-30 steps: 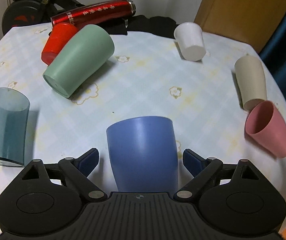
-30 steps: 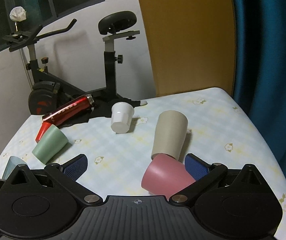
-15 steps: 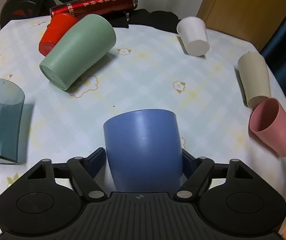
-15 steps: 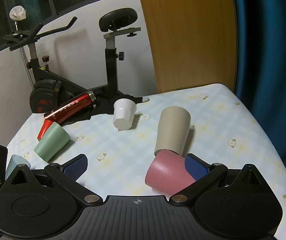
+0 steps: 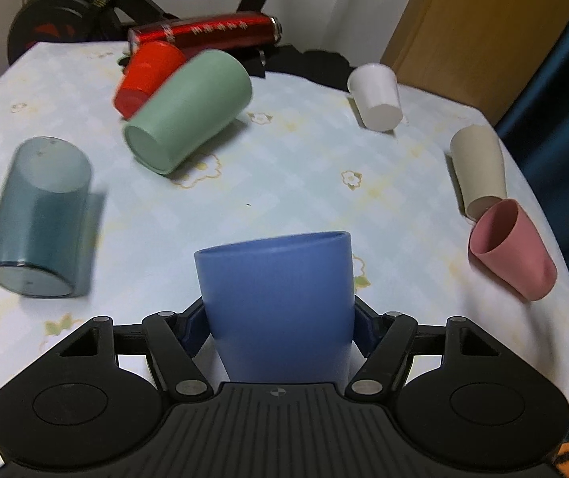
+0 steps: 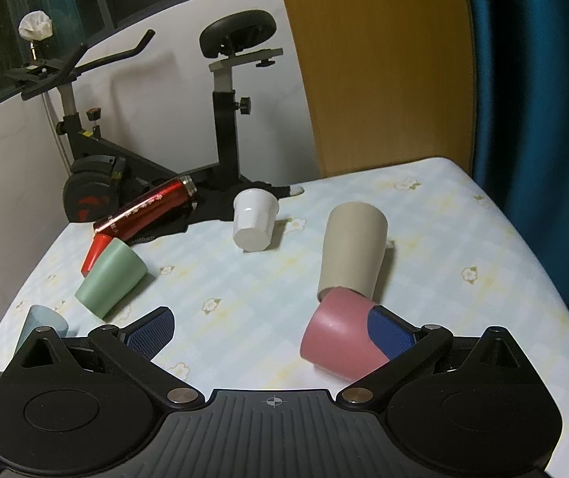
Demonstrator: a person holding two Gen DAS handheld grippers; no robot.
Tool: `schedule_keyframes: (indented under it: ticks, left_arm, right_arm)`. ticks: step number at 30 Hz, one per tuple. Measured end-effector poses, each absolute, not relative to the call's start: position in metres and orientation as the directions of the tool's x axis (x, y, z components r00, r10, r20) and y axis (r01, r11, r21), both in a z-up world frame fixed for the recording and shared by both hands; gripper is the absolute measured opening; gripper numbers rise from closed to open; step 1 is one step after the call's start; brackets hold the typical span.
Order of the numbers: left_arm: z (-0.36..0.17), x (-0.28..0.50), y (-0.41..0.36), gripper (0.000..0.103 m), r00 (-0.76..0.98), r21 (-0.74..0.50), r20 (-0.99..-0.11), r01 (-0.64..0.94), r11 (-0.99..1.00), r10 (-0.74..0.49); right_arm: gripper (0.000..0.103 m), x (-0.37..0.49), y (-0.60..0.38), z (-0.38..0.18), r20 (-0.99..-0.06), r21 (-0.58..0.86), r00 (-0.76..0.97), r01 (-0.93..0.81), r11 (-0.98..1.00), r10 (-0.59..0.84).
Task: Flip cup upright
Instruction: 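Rotate the left gripper to turn the blue cup opening up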
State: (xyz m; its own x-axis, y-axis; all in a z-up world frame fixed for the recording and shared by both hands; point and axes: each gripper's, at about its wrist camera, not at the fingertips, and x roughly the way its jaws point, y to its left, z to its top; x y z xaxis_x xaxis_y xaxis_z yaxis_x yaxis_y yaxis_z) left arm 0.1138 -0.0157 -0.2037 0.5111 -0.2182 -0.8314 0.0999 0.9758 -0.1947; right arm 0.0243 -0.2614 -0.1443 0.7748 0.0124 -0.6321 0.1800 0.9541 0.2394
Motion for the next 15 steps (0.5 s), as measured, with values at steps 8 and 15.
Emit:
schedule_keyframes:
  ticks: [8, 15]
  left_arm:
    - [-0.190, 0.092, 0.010, 0.072, 0.574, -0.193, -0.800, 0.029, 0.981, -0.174]
    - [-0.185, 0.091, 0.020, 0.072, 0.613, -0.141, -0.783, -0.003, 0.990, -0.109]
  right_arm:
    - [0.103, 0.026, -0.255, -0.151, -0.656, 0.248, 0.754, 0.169, 0.954, 0.037]
    - [0.103, 0.026, -0.250, -0.151, -0.660, 0.245, 0.750, 0.159, 0.957, 0.044]
